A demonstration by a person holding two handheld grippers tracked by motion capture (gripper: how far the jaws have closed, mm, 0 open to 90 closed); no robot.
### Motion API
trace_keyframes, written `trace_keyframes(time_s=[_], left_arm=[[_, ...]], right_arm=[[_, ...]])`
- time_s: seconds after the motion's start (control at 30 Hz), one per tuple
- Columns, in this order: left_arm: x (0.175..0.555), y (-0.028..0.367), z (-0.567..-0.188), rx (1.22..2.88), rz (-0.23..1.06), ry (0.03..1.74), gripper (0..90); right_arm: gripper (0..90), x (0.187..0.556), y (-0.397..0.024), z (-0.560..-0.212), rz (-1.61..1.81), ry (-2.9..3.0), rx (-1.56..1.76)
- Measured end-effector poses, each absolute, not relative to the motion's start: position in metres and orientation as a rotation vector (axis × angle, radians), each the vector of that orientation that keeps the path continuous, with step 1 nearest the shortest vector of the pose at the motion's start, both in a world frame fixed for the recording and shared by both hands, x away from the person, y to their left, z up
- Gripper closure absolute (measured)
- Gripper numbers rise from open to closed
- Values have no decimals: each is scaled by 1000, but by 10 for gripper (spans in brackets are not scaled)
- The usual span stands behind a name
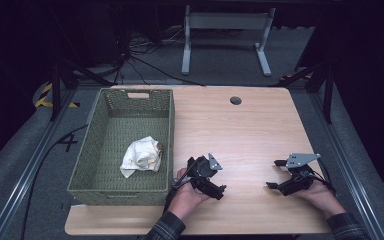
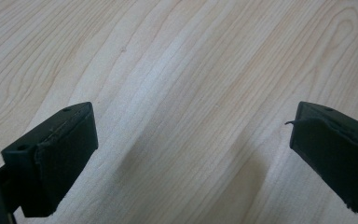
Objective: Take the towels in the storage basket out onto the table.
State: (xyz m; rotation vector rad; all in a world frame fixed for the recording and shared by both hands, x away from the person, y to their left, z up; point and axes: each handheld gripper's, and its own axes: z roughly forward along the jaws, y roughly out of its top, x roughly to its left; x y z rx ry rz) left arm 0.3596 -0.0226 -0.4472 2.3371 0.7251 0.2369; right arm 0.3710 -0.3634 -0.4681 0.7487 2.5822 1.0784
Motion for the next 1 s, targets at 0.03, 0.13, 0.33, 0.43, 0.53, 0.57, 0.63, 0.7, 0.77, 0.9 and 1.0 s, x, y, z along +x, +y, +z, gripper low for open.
trace_keyframes(time_s=[0.03,0.13,0.33,0.43,0.53,0.57,0.63,0.7,0.77,0.9,1.0], left_arm=[[360,-23,-447,2337,237,725,15],[360,-22,-444,2334,236,742,20],[362,-22,-435,2330,248,745,20],[363,-21,-431,2329,244,751,20],[364,-21,-429,2331,245,754,20],[364,-21,-429,2331,245,754,20],[364,-22,-427,2340,252,751,20],[365,-22,-425,2331,249,755,20],[366,-21,-421,2327,252,759,20],[367,-20,-414,2309,250,757,25],[367,-19,-409,2299,244,763,33]], right_arm=[[77,371,-363,-468,1078,2582,749],[77,371,-363,-468,1078,2583,749],[77,371,-363,-468,1078,2583,748],[77,371,-363,-468,1078,2583,748],[76,371,-363,-468,1078,2583,748],[76,371,-363,-468,1078,2583,748],[77,371,-363,-468,1078,2583,750],[77,371,-363,-468,1078,2583,748],[77,371,-363,-468,1078,2583,748],[76,371,-363,-468,1078,2583,748],[76,371,-363,-468,1078,2583,749]])
